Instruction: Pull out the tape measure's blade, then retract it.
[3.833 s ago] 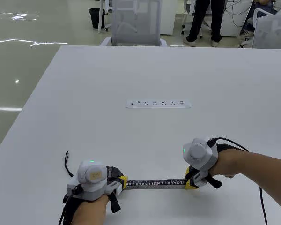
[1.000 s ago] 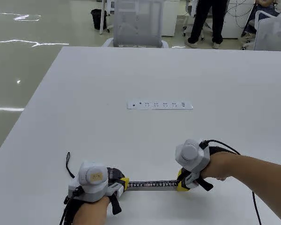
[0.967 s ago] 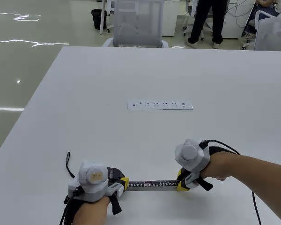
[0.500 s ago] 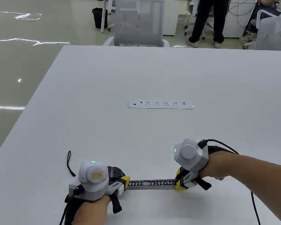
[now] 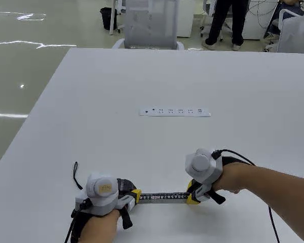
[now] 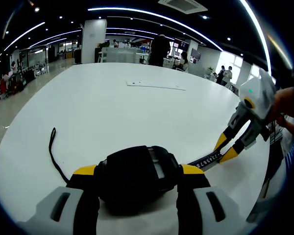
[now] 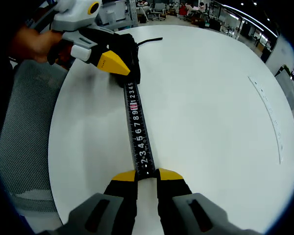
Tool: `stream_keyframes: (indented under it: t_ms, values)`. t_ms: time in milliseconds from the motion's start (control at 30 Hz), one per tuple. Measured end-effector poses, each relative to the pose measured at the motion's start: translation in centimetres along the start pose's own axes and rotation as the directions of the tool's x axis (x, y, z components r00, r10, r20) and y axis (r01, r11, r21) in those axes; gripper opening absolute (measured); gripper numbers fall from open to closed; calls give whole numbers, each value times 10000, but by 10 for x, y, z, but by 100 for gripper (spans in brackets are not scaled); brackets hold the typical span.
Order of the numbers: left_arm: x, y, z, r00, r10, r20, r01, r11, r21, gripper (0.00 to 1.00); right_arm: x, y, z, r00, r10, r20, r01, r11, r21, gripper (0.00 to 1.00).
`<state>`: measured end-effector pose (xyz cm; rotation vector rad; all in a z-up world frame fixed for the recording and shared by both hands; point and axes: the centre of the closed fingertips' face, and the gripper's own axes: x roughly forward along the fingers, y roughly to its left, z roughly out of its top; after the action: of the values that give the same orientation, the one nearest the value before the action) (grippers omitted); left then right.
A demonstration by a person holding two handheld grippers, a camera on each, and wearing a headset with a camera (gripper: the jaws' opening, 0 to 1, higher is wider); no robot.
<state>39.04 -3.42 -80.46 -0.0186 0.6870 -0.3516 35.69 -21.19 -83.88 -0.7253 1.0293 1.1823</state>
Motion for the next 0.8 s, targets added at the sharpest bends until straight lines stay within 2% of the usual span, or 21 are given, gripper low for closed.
stream_keyframes:
  t_ms: [800]
  values:
    - [0, 0, 0, 10000, -17, 6, 17, 10000, -1, 60, 3, 3, 10, 10000, 35, 53, -34, 9999, -114, 14]
